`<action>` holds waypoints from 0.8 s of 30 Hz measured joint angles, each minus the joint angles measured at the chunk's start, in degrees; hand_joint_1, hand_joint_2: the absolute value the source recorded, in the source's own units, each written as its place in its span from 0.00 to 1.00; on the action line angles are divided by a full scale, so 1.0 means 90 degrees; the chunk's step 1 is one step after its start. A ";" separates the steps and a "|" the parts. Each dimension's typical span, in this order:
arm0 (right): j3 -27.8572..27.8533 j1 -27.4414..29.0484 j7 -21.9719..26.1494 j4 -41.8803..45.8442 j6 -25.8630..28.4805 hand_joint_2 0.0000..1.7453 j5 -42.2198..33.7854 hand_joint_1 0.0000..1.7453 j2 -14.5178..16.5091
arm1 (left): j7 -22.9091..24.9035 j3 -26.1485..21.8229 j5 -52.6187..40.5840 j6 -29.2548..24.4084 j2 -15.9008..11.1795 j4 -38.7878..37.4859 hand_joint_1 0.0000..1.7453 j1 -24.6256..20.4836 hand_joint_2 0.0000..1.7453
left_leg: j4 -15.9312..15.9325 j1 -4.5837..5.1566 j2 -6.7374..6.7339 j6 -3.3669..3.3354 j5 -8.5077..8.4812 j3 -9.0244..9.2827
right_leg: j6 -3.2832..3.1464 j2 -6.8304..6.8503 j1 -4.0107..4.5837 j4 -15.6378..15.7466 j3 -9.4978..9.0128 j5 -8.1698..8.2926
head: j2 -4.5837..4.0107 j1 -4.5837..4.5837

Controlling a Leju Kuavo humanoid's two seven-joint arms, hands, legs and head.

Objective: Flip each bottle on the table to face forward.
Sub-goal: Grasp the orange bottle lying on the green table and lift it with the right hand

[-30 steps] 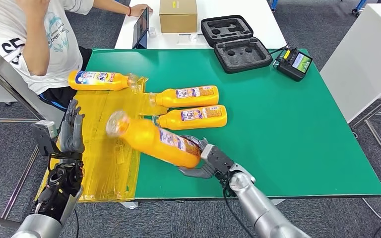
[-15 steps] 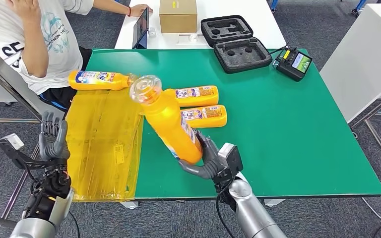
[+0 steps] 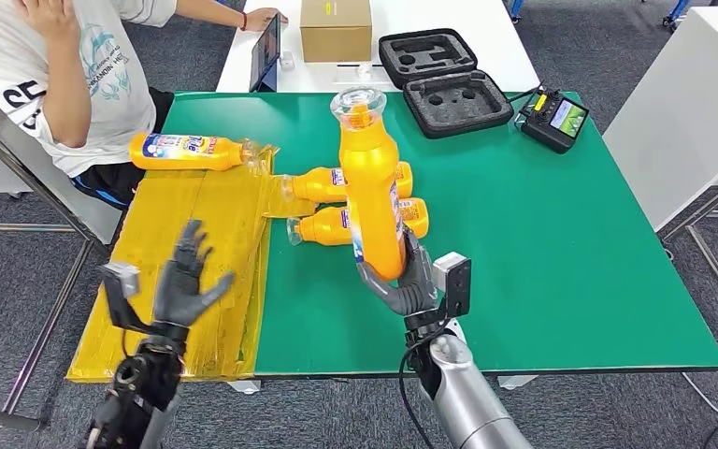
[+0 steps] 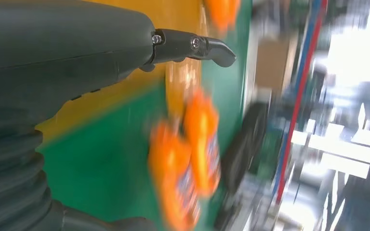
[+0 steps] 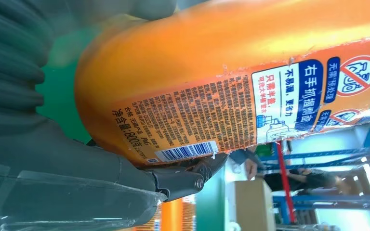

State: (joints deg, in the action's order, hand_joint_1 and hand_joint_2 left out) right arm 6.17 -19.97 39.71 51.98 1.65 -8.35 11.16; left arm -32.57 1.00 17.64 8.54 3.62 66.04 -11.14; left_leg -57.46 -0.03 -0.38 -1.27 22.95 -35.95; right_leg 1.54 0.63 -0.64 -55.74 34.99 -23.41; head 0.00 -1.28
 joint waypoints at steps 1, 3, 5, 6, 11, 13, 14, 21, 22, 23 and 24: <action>-0.0001 -0.0033 -0.0001 -0.0089 0.0045 1.00 -0.0011 1.00 0.0037 | 0.0016 0.0221 -0.0064 0.0052 0.0018 0.0188 0.00 0.0125 1.00 | 0.0000 0.0000 0.0000 0.0000 0.0000 0.0000 | 0.0000 0.0000 0.0000 0.0000 0.0000 0.0000 | 0.0000 -0.0001; 0.0002 -0.0110 -0.0016 -0.0272 0.0114 1.00 -0.0010 1.00 0.0109 | 0.0043 0.0617 -0.0162 0.0178 0.0034 0.0558 0.00 0.0350 1.00 | 0.0000 -0.0001 0.0000 0.0000 0.0001 -0.0001 | 0.0000 0.0000 0.0001 0.0000 0.0001 0.0000 | 0.0000 -0.0001; 0.0013 -0.0198 -0.0055 -0.0451 0.0168 1.00 0.0005 1.00 0.0166 | 0.0079 0.0932 -0.0230 0.0288 0.0035 0.0893 0.00 0.0528 1.00 | 0.0001 -0.0004 0.0000 0.0000 0.0002 -0.0001 | -0.0001 0.0000 0.0002 0.0000 0.0002 -0.0001 | 0.0000 -0.0002; 0.0021 -0.0235 -0.0070 -0.0525 0.0183 1.00 0.0012 1.00 0.0191 | 0.0102 0.1055 -0.0250 0.0329 0.0033 0.1035 0.00 0.0598 1.00 | 0.0001 -0.0006 0.0000 0.0001 0.0001 -0.0001 | -0.0001 0.0001 0.0003 0.0000 0.0002 -0.0001 | 0.0000 -0.0002; 0.0048 -0.0343 -0.0084 -0.0783 0.0193 1.00 0.0017 1.00 0.0295 | 0.0166 0.1438 -0.0281 0.0397 0.0026 0.1527 0.00 0.0810 1.00 | 0.0002 -0.0009 0.0000 0.0002 0.0000 0.0000 | -0.0002 0.0001 0.0005 -0.0001 0.0002 -0.0001 | 0.0000 -0.0002; 0.0049 -0.0358 -0.0085 -0.0848 0.0193 1.00 0.0017 1.00 0.0314 | 0.0169 0.1499 -0.0282 0.0396 0.0017 0.1625 0.00 0.0842 1.00 | 0.0002 -0.0008 0.0000 0.0002 0.0000 0.0000 | -0.0002 0.0001 0.0005 -0.0001 0.0002 -0.0001 | 0.0000 -0.0001; 0.0052 -0.0365 -0.0085 -0.0876 0.0193 1.00 0.0017 1.00 0.0321 | 0.0171 0.1522 -0.0282 0.0396 0.0011 0.1661 0.00 0.0854 1.00 | 0.0002 -0.0008 0.0000 0.0002 0.0000 0.0000 | -0.0002 0.0001 0.0004 -0.0001 0.0002 -0.0001 | 0.0000 -0.0002; 0.0102 -0.0393 -0.0084 -0.1012 0.0257 1.00 0.0168 1.00 0.0340 | 0.0189 0.1615 -0.0307 0.0429 -0.0018 0.1766 0.00 0.0885 1.00 | 0.0001 -0.0006 0.0001 0.0001 0.0000 -0.0001 | -0.0001 0.0001 0.0002 -0.0001 0.0001 -0.0001 | 0.0000 -0.0001; 0.0148 -0.0401 -0.0075 -0.1030 0.0369 1.00 0.0330 1.00 0.0350 | 0.0222 0.1623 -0.0296 0.0443 -0.0020 0.1767 0.00 0.0885 1.00 | 0.0001 -0.0006 0.0000 0.0001 0.0000 -0.0001 | -0.0001 0.0001 0.0002 -0.0001 0.0001 -0.0001 | 0.0000 -0.0001; 0.0217 -0.0408 -0.0061 -0.1049 0.0542 1.00 0.0558 1.00 0.0363 | 0.0273 0.1628 -0.0262 0.0444 -0.0021 0.1766 0.00 0.0884 1.00 | 0.0001 -0.0006 0.0000 0.0001 0.0000 -0.0001 | -0.0001 0.0001 0.0002 -0.0001 0.0002 -0.0001 | 0.0000 -0.0001; 0.0318 -0.0414 -0.0041 -0.1067 0.0783 1.00 0.0846 1.00 0.0382 | 0.0344 0.1629 -0.0202 0.0418 -0.0021 0.1765 0.00 0.0880 1.00 | 0.0001 -0.0006 -0.0001 0.0001 0.0000 -0.0001 | -0.0001 0.0000 0.0002 0.0000 0.0002 -0.0001 | 0.0000 -0.0001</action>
State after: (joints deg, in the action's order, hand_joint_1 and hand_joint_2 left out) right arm 9.03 -23.70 39.35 42.37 8.70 -0.74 14.60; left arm -29.47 15.67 15.83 12.31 3.43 81.92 -3.22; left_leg -57.45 -0.08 -0.39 -1.26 22.95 -35.96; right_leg 1.53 0.64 -0.62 -55.75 35.01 -23.42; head 0.00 -1.28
